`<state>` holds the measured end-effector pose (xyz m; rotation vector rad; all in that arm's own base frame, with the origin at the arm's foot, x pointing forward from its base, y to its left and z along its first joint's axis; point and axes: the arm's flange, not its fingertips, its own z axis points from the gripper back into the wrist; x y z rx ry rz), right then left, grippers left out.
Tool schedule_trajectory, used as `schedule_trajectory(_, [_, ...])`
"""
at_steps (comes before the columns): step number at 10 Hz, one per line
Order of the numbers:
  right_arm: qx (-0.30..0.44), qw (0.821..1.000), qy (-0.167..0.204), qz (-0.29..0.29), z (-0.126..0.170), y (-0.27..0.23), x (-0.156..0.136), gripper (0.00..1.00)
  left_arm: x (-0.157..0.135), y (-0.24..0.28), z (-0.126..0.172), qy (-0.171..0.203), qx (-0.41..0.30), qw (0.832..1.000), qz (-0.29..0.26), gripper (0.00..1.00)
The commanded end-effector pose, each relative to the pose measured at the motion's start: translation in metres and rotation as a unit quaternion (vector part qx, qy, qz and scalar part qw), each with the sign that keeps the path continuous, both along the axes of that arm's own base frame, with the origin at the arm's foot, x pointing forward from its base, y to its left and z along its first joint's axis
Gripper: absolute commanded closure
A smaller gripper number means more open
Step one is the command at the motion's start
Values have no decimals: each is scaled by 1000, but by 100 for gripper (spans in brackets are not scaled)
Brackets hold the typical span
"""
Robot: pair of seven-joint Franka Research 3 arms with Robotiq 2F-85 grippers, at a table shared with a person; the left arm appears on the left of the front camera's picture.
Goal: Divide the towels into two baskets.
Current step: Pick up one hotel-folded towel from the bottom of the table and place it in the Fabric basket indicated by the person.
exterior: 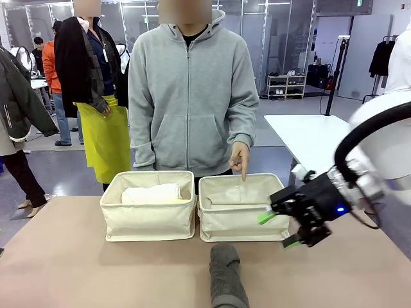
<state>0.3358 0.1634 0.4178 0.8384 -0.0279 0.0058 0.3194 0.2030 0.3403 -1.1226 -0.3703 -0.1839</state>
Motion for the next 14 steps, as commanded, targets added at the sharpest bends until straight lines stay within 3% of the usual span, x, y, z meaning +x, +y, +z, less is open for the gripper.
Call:
schedule_trajectory(1, [-44,999,0,-27,-47,28,-56,0,-3,0,1,-4,-4,1000,3,0])
schedule_trajectory(6, [-185,982,-22,18,-74,105,-53,0,-3,0,1,-4,-4,1000,3,0])
schedule_trajectory(11, [-238,970,-34,26,-79,134,-40,0,-3,0,1,-4,-4,1000,3,0])
schedule_trajectory(14, [-278,957,-77,5,-89,145,-27,0,-3,0,1,-4,-4,1000,3,0])
